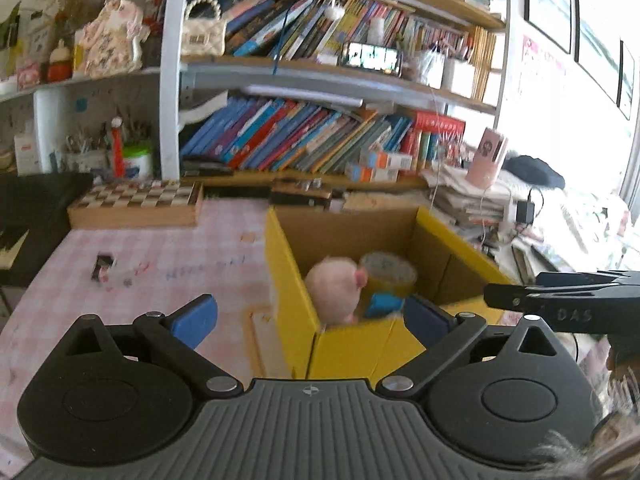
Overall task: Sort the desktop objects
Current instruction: 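Withdraw both tools from the box toward the stapler box and clip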
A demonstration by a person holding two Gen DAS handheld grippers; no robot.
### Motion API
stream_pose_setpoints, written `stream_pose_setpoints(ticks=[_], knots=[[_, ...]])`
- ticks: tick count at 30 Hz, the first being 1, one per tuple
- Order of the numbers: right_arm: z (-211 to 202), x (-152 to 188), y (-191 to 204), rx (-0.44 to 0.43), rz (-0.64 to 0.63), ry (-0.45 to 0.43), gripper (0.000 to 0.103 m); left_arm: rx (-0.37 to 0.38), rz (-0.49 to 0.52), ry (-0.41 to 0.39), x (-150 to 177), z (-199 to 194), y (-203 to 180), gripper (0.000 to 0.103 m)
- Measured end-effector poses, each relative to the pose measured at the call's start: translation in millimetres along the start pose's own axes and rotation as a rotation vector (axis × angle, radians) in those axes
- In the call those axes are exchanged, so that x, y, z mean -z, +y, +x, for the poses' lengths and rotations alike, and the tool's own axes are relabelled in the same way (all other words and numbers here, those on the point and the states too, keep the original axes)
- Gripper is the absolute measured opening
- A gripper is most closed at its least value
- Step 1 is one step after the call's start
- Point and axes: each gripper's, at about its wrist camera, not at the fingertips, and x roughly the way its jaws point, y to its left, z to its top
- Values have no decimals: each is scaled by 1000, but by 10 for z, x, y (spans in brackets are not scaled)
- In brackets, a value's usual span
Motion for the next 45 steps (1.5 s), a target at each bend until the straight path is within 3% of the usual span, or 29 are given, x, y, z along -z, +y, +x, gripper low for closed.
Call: stream_pose_setpoints(ticks=[9,19,37,45], knots=[[-208,393,338,61,34,53,81,8,40,87,381,-258,297,100],[-417,721,706,108,85,91,81,62,59,128,544,-472,552,101],[-642,1118,1308,113,88,172,81,138,83,181,761,-687,900,101],[-647,1148,1556,78,44,187,81,129,75,188,828,-782,1052,101]])
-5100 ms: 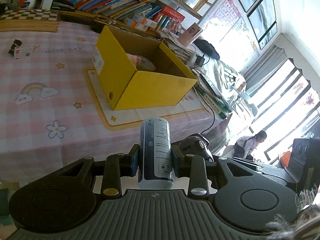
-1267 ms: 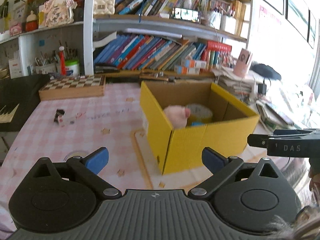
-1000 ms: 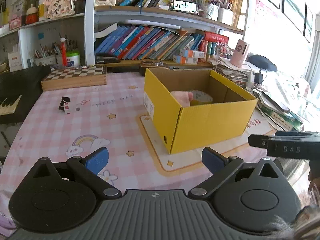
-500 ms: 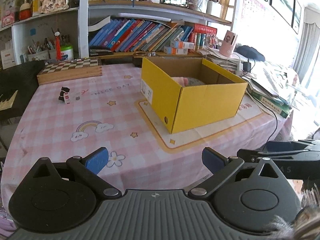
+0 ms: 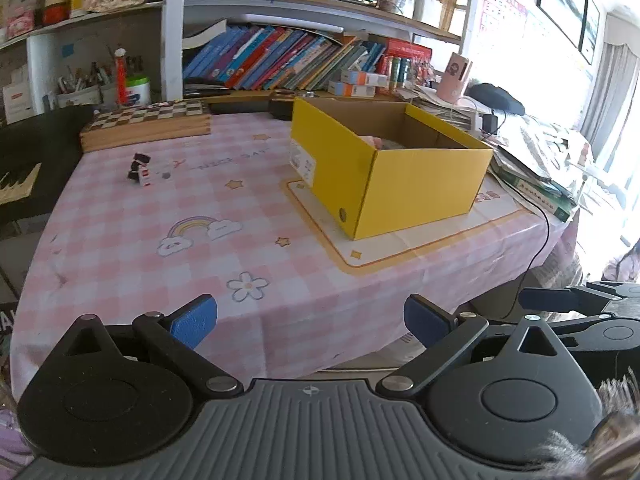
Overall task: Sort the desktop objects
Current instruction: 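Withdraw both tools from the box toward the stapler box and clip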
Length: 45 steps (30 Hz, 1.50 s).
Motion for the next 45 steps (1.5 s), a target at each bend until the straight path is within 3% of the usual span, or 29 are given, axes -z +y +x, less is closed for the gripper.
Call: stream_pose_setpoints(ticks=[24,33,45], knots=[[193,-230,831,-190,-178,-23,81,-194,-155,-46,98,-320,773,101],[344,-375,992,-227,-217,-35,81,-229,-167,-51,35,-264,924,101],[698,-685,986,-232,-229,-22,81,-240,-194,-42,-194,97,1082,101]])
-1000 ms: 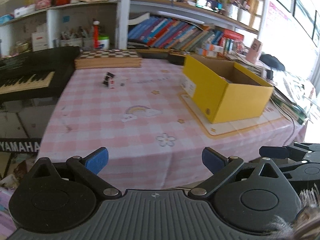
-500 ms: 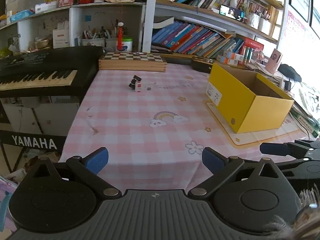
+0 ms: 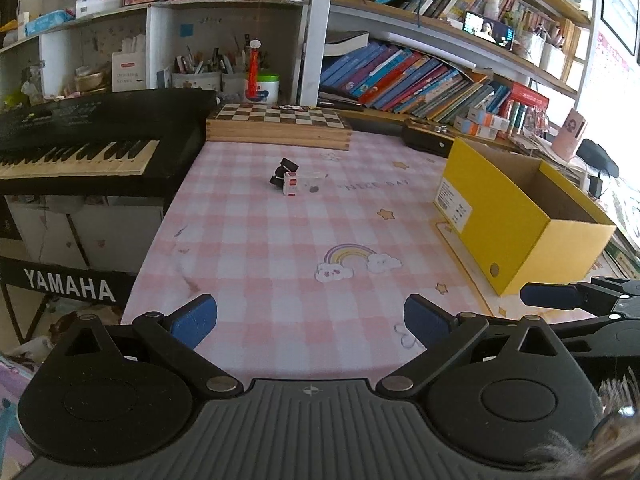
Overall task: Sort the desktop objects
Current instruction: 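Withdraw both tools from the box toward the stapler box and clip, then grasp the white stapler box with left tool while right tool grasps the black binder clip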
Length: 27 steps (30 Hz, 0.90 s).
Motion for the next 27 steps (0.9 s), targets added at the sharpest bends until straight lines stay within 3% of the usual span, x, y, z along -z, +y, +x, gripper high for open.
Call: stream_pose_setpoints(ticks=[13,27], knots=[[500,-417,-259,-38,-7,22,81,-42,-49,19,-338,541,-15,101],[957,-919,-575,-89,68,10,81,-111,-39,13,-773,1003,-66,101]])
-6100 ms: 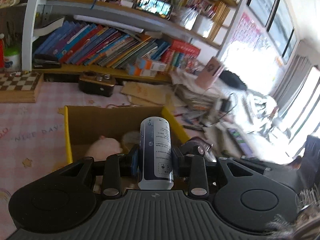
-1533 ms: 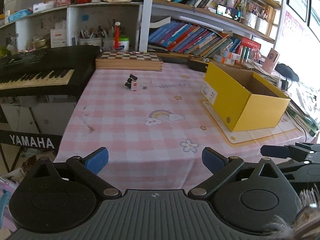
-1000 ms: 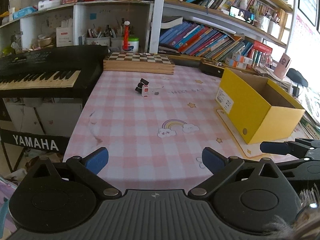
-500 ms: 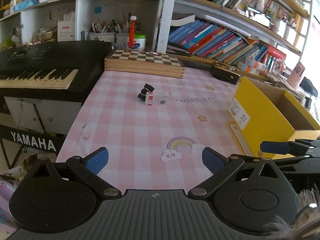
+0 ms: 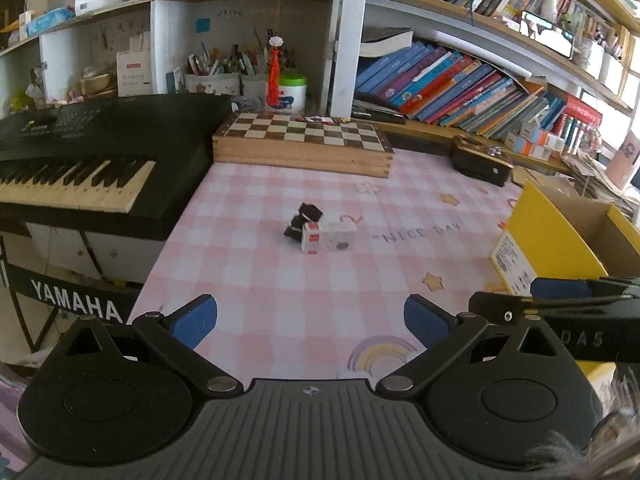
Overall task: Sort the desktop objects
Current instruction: 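Grasp the white stapler box with left tool while right tool grasps the black binder clip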
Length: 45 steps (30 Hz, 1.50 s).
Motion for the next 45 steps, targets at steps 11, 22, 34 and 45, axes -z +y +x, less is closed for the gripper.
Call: stream_pose_setpoints(ticks=[11,22,34,45], knots=[[342,-402,-125,-21,6,-16,81,-3,15,6,-314,412,-5,101],[708,-595,-152,-45,14,20,81,-10,21,45,-500,917,51,98],[783,-734,-287,-11,37,-14,81,-18,-65,119,-427,1422,-169,72],[837,-764,-229,-34,-5,5,81,-52,-81,89,-421,1671,-252,54]])
